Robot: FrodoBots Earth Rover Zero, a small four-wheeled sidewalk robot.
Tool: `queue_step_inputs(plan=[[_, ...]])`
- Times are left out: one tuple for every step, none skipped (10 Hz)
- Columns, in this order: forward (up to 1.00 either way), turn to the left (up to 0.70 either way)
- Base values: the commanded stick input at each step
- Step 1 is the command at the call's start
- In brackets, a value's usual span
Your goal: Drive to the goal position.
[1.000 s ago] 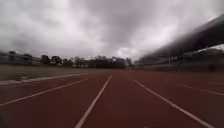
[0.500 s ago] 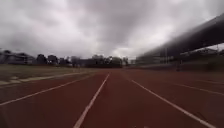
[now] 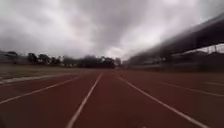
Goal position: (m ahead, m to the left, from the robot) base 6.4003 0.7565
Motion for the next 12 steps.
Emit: queue_step_inputs(plan=[[0.70,0.00],[0.70,0.00],[0.70,0.00],[0.70,0.00],[0.70,0.00],[0.70,0.00],[0.70,0.00],[0.70,0.00],[0.70,0.00],[0.70,0.00],[0.70,0.00],[0.70,0.00]])
